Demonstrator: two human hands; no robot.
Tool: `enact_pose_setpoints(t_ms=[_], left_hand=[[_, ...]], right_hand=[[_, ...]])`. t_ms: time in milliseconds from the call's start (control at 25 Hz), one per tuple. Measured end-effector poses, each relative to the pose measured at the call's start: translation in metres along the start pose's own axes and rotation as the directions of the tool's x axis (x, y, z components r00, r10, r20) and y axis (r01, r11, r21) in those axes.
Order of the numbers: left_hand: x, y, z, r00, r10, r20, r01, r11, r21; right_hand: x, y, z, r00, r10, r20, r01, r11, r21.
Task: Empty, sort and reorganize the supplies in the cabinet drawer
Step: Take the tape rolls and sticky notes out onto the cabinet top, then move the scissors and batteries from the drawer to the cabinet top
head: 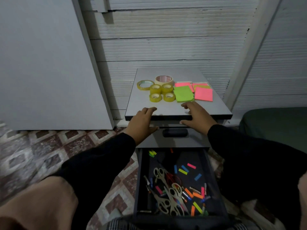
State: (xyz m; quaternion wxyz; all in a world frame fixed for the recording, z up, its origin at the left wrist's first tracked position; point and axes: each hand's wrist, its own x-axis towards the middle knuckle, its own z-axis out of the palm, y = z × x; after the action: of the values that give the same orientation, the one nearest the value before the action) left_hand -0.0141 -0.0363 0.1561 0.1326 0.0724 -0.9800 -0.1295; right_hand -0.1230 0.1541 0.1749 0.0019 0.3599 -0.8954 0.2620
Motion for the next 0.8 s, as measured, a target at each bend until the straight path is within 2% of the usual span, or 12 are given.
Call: enact_pose_setpoints(t_ms=[160, 440, 800], left_hand=[[-0.038, 0.011, 0.009, 0.997, 0.010, 0.082, -0.011, 1.000, 0.013], [-0.099, 0.010, 0.062, 0.962, -0.045, 0.269, 0.049, 0.999, -0.008], [-0.132, -0.007, 0.139, 0.805, -0.191, 0.561, 0.154, 0.982, 0.113]], right_hand=[[-0.040, 0.000, 0.008, 0.999, -0.001, 0.044, 0.001, 1.000, -0.017], [-0.095, 0.018, 0.047, 0.976, 0.080, 0.205, -0.072, 0.996, -0.045], [-0.129, 0.058, 0.120, 0.883, 0.211, 0.419, -0.202, 0.977, -0.066]])
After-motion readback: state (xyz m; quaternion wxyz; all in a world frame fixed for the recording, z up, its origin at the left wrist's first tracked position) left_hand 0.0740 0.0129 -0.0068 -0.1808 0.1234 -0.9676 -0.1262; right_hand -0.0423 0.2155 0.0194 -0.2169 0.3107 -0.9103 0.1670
